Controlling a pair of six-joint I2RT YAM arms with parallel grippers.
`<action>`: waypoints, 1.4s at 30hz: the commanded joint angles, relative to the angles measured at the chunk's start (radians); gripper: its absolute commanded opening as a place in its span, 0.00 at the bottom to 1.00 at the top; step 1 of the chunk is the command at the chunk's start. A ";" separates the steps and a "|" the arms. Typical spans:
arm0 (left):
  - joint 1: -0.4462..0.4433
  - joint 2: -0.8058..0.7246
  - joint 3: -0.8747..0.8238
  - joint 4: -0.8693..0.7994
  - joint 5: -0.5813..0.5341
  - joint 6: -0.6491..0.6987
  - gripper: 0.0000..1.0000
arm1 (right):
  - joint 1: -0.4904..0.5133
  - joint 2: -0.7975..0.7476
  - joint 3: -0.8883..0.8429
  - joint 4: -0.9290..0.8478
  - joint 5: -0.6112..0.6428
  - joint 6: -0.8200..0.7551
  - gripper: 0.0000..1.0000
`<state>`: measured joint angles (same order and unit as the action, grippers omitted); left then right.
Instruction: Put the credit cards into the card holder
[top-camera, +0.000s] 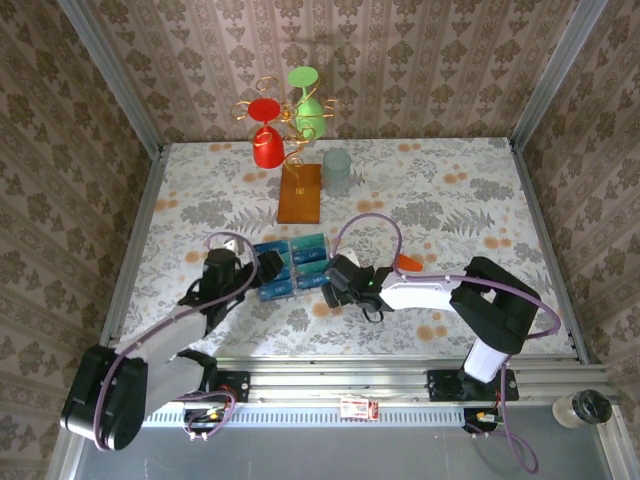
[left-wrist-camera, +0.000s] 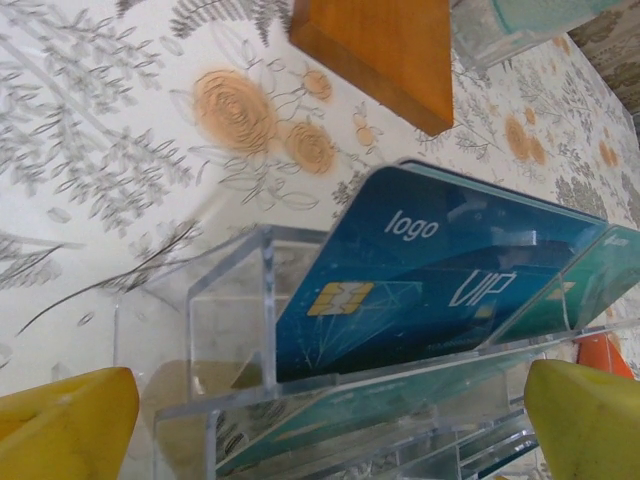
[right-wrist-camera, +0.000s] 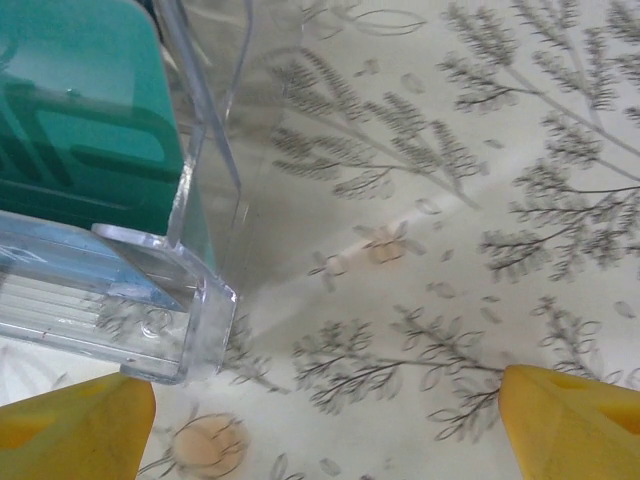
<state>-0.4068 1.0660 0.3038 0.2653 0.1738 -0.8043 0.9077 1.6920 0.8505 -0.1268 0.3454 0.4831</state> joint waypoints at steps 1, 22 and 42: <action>-0.029 0.088 0.085 0.108 -0.006 0.039 1.00 | -0.041 -0.003 0.002 0.007 0.050 0.026 0.90; -0.191 0.641 0.497 0.302 0.038 0.018 1.00 | -0.325 -0.025 -0.017 -0.048 0.024 0.052 0.90; -0.203 0.690 0.593 0.264 0.051 0.053 1.00 | -0.396 -0.245 -0.085 -0.133 -0.043 0.063 0.89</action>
<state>-0.6193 1.7924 0.8734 0.5526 0.2016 -0.7849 0.5148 1.5368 0.7952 -0.1993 0.3180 0.5102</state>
